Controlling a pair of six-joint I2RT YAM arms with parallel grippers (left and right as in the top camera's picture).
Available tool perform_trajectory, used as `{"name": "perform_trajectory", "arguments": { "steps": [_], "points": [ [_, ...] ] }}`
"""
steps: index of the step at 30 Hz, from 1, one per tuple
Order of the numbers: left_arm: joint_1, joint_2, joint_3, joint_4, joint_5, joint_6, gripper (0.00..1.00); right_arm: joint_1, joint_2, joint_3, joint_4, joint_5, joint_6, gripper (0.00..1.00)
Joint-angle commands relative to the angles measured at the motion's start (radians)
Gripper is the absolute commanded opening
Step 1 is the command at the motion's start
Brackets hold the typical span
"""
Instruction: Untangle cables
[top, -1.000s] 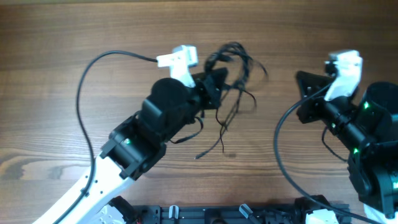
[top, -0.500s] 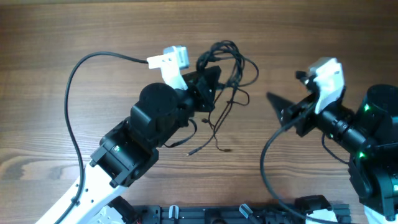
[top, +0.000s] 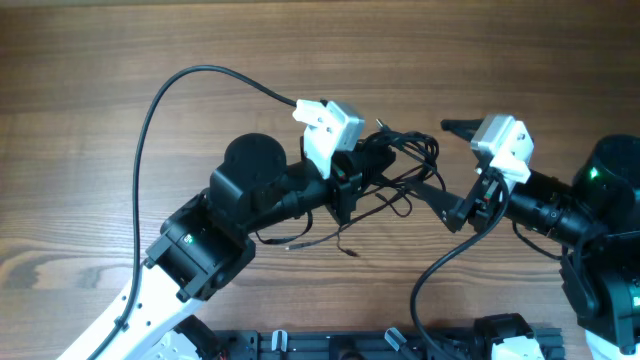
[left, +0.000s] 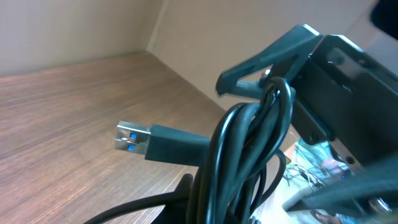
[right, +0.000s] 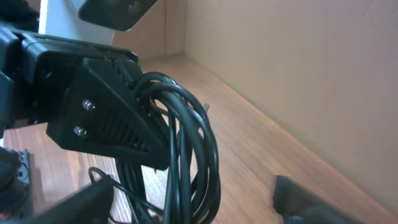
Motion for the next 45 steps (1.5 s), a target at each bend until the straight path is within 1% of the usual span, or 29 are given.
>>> {"name": "perform_trajectory", "arguments": {
  "steps": [1,3,4,6,8,9,10,11,12,13,14,16,17,18,19,22,25,32,34,40,42,45],
  "points": [
    [-0.001,-0.011,0.009,0.01,0.084,0.032,0.04,-0.001,0.018,0.004,0.004,-0.091,-0.012,0.49],
    [-0.001,-0.009,0.009,0.01,0.088,0.032,0.04,-0.001,0.028,0.004,0.005,-0.124,-0.012,0.09],
    [-0.001,-0.007,0.009,0.01,0.087,0.032,0.04,-0.001,0.034,0.004,0.003,-0.13,-0.01,0.04],
    [-0.001,-0.006,0.009,0.01,0.087,0.032,0.11,-0.001,0.047,0.004,0.002,-0.129,0.021,0.04],
    [-0.001,-0.006,0.009,0.01,0.087,0.032,0.13,-0.001,0.056,0.004,0.002,-0.124,0.057,0.04],
    [-0.001,-0.006,0.009,0.01,0.087,0.032,0.15,-0.001,0.062,0.004,0.002,-0.11,0.08,0.04],
    [-0.001,-0.006,0.009,0.01,0.087,0.032,0.17,-0.001,0.068,0.004,0.003,-0.082,0.11,0.04],
    [-0.001,-0.006,0.009,0.01,0.076,0.032,0.23,-0.001,0.073,0.004,0.004,-0.049,0.14,0.04],
    [-0.001,-0.006,0.009,0.01,0.057,0.032,0.27,-0.001,0.077,0.004,0.008,-0.001,0.18,0.04],
    [-0.001,-0.006,0.009,0.01,0.039,0.032,0.28,-0.001,0.081,0.004,0.013,0.048,0.224,0.04],
    [-0.001,-0.006,0.009,0.01,0.025,0.031,0.38,-0.001,0.084,0.004,0.018,0.081,0.254,0.04],
    [-0.001,-0.006,0.009,0.01,-0.004,0.031,0.86,-0.001,0.084,0.004,0.029,0.127,0.3,0.04],
    [-0.001,-0.006,0.009,0.01,-0.018,0.027,0.95,-0.001,0.084,0.004,0.04,0.152,0.332,0.04],
    [-0.001,-0.006,0.009,0.013,-0.025,0.027,1.0,-0.001,0.084,0.004,0.053,0.176,0.362,0.04],
    [-0.001,-0.006,0.009,0.018,-0.026,0.018,1.0,-0.001,0.084,0.004,0.073,0.205,0.401,0.04],
    [0.0,-0.006,0.009,0.045,-0.079,-0.086,1.0,-0.001,0.084,0.004,0.125,0.276,0.515,0.04],
    [0.0,-0.006,0.009,0.055,-0.144,-0.153,1.0,-0.001,0.084,0.004,0.157,0.277,0.542,0.04],
    [0.0,-0.006,0.009,0.068,-0.15,-0.202,1.0,-0.001,0.082,0.004,0.164,0.239,0.536,0.04],
    [0.0,-0.006,0.009,0.076,-0.15,-0.248,1.0,-0.001,0.082,0.004,0.164,0.223,0.538,0.04],
    [0.0,0.0,0.009,0.078,-0.145,-0.453,1.0,-0.001,0.082,0.004,0.206,0.147,0.551,0.04],
    [-0.001,0.005,0.009,0.078,-0.141,-0.47,0.92,-0.001,0.082,0.004,0.211,0.139,0.565,0.04],
    [-0.001,0.021,0.009,0.087,-0.142,-0.509,0.88,-0.001,0.082,0.004,0.223,0.097,0.565,0.04]
  ]
}}
